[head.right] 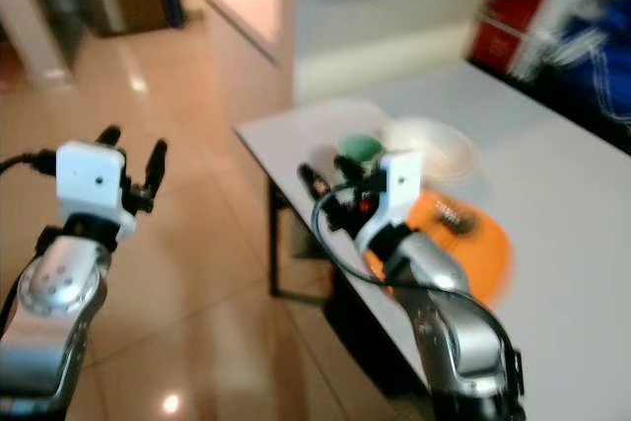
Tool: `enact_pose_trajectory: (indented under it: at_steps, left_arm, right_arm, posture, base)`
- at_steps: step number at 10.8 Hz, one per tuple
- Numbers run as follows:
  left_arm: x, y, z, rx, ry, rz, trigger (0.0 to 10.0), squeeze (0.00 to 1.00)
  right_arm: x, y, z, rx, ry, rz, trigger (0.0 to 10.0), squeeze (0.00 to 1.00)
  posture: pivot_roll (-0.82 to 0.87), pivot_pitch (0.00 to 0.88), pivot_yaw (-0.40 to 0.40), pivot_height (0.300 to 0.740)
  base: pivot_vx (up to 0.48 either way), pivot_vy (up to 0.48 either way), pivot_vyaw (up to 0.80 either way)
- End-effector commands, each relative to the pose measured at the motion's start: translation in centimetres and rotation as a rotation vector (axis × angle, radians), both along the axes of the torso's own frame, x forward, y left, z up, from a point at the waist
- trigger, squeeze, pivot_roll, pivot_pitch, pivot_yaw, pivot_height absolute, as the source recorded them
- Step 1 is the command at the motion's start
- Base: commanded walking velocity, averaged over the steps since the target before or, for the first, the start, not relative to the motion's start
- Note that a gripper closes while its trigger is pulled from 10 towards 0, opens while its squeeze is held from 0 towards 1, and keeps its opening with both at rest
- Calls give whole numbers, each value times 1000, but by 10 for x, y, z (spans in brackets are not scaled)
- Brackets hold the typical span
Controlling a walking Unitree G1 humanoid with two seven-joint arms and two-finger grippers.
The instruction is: Setting the table
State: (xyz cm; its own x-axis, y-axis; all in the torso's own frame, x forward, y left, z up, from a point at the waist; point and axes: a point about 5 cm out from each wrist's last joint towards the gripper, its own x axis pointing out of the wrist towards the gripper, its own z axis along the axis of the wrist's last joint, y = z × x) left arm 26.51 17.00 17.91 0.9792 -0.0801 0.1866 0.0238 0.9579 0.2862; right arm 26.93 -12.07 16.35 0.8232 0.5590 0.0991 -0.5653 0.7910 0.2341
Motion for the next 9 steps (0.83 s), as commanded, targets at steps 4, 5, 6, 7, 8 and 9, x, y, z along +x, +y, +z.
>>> enact_pose_trajectory:
  at_steps: [4, 5, 6, 7, 8, 9]
  left_arm:
    - [-1, -9, 8, -1, -42, -36, 10000, 0]
    - [-1, -9, 8, -1, -43, -36, 10000, 0]
    - [-1, -9, 8, -2, -43, -36, 10000, 0]
    - [-2, -10, 6, 0, -41, -37, 10000, 0]
    - [-3, -11, 6, 11, -40, -41, 10000, 0]
    - [-3, -11, 5, 16, -40, -42, 10000, 0]
  right_arm:
    - [-9, -10, 16, 64, -84, 45, 10000, 0]
    - [-10, -9, 17, 67, -94, 58, 10000, 0]
    - [-10, -9, 17, 65, -96, 60, 10000, 0]
    - [-11, -9, 16, 59, -92, 55, 10000, 0]
    - [-11, -9, 15, 61, -92, 50, 10000, 0]
    - [-12, -9, 15, 64, -94, 46, 10000, 0]
  posture:
    - [23, 0, -53, 740]
    - [23, 0, -53, 740]
    - [21, 0, -53, 740]
    - [21, 0, -53, 740]
    - [21, 0, -54, 740]
    - [21, 0, -54, 740]
  base:
    - [347, 0, 800]
    - [349, 0, 800]
    - [345, 0, 800]
    - [345, 0, 800]
    - [349, 0, 800]
    - [349, 0, 800]
